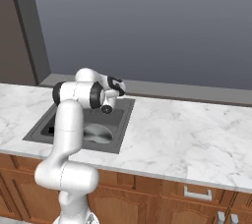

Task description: Pick the pan and sponge and place them into the sink. Then turn on the water.

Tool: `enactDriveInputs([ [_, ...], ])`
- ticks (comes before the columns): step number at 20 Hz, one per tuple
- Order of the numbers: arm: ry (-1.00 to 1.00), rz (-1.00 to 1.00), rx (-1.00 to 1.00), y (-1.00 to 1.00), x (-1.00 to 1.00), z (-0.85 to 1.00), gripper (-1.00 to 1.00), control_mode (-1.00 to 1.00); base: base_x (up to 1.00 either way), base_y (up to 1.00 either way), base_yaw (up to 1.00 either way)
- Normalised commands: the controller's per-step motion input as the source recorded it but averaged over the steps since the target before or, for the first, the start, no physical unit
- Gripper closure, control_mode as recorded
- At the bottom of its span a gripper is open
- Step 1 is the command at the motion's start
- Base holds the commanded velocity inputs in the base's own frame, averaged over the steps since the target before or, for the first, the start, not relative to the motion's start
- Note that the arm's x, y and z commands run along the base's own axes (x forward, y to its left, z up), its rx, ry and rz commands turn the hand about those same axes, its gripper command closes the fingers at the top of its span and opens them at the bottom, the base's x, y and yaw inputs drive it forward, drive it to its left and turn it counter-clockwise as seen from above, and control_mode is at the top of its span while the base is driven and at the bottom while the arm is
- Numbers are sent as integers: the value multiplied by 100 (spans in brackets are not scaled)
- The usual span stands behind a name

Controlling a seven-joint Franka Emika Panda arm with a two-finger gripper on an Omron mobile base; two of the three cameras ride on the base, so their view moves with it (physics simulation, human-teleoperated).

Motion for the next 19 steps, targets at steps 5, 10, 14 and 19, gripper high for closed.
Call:
enactDriveInputs([
  [5,0,0,-3,-71,0,-71,100,-100,0,0,0],
  [10,0,0,-1,-62,0,-63,100,-100,0,0,0],
  [14,0,5,0,-48,-1,-37,100,-100,0,0,0],
  [19,0,18,0,-43,-4,-22,100,-100,0,0,0],
])
